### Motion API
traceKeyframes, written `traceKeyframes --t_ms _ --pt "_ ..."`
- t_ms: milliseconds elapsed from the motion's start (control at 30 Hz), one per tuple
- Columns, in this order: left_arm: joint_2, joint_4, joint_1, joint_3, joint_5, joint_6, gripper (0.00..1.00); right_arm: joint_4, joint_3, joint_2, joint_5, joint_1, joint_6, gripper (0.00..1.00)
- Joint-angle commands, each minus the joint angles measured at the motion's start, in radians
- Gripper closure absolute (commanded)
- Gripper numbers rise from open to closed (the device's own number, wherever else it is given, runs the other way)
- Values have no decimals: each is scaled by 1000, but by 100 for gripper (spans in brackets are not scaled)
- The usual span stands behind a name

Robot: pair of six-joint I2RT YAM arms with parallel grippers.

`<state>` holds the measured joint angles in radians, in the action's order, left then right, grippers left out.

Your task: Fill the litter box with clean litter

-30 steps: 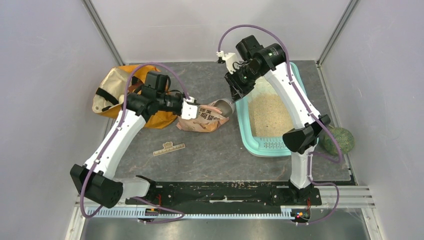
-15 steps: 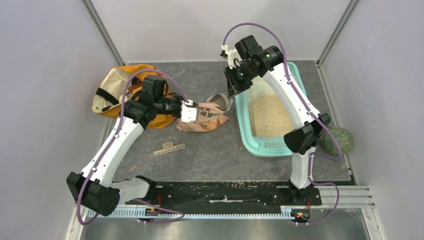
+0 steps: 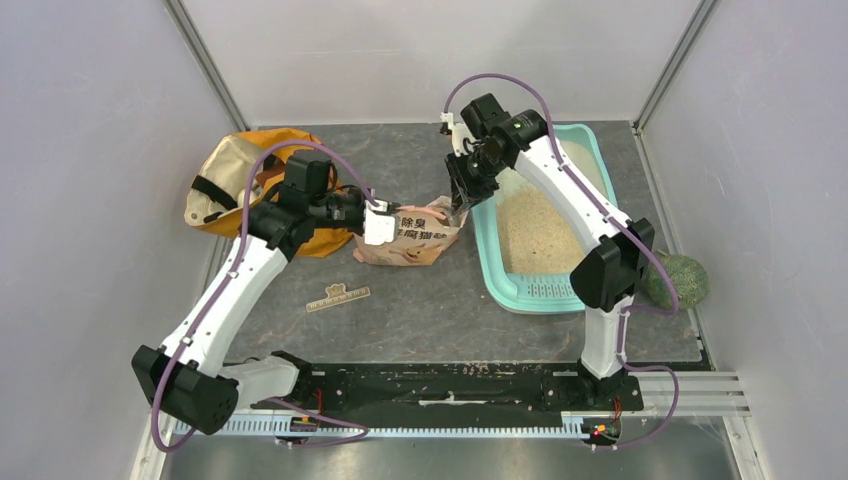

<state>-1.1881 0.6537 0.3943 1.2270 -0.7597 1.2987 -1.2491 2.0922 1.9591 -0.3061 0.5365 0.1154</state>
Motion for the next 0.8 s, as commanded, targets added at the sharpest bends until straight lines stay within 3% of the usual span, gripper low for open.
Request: traceKeyframes --t_ms 0,233,400,567,767 --pt "16 -52 10 -3 -3 -10 98 30 46 21 168 14 81 100" --pt "16 -57 27 -6 19 0 98 48 22 72 295 67 132 100" --pt "15 -57 36 -12 28 5 98 98 -105 87 239 69 169 100" --pt "15 -50 46 -11 35 0 98 175 -177 96 107 59 216 100" --pt "9 -40 48 -20 40 -10 98 464 -375 17 -198 -39 283 100"
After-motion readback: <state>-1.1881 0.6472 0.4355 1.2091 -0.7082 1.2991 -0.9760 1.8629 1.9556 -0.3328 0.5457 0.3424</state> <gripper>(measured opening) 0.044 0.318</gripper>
